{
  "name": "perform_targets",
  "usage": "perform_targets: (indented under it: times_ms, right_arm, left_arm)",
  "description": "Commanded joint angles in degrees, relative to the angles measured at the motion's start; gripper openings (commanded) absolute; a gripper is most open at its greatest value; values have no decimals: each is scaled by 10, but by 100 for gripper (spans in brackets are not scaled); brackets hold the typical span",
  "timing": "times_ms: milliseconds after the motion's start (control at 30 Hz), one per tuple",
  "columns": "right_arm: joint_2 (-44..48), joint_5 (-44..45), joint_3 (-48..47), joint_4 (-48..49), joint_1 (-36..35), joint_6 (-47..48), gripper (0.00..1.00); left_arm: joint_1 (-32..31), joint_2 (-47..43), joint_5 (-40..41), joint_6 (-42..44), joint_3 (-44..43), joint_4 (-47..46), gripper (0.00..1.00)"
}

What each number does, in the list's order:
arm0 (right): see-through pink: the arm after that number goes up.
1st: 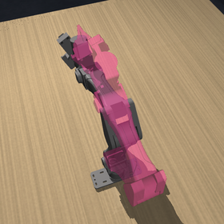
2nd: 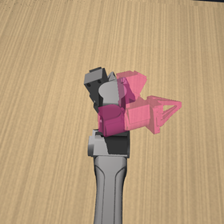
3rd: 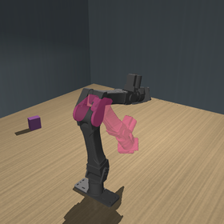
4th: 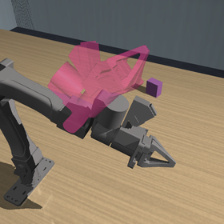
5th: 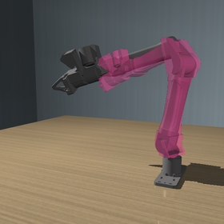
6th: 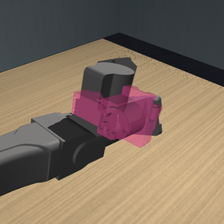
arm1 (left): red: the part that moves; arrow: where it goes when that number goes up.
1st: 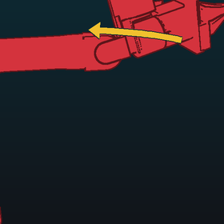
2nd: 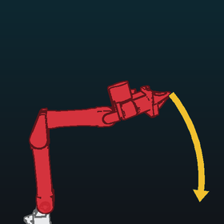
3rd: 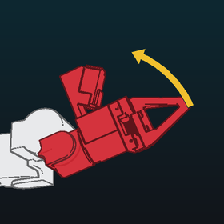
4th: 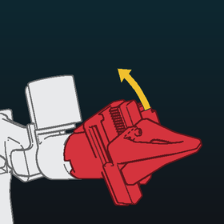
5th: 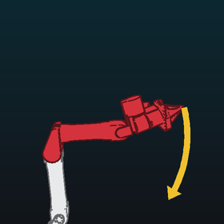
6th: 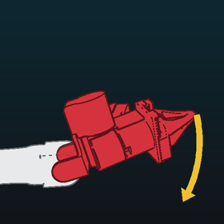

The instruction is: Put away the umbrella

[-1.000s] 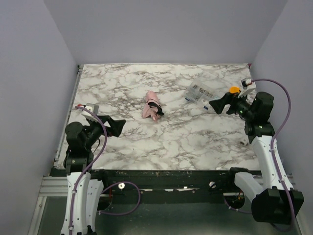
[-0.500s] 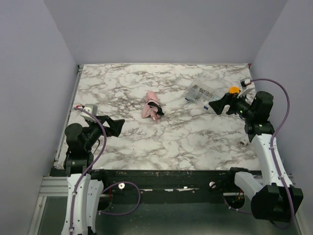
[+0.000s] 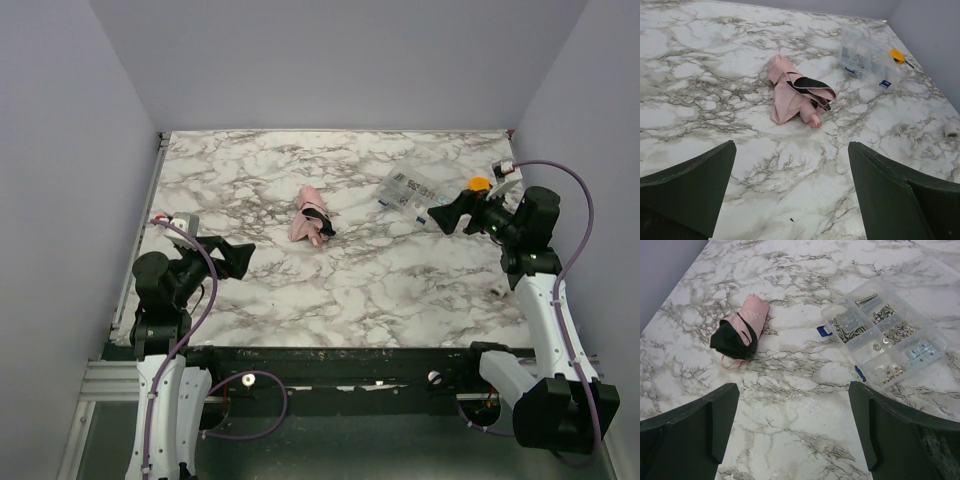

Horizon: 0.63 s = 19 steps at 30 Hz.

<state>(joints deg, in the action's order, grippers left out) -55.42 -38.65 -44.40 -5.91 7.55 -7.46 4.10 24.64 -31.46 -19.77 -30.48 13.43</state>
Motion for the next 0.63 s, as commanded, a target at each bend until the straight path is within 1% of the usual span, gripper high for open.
perform_targets:
  times_ms: [0,600]
  right_arm:
    - [3,-12,3,-1,4,6,100]
    - [7,11,2,4,6,-10,100]
  left_arm:
    - [-1,-8,13,-5,5,-3,98]
    - [-1,-8,14,-5,6,-2,98]
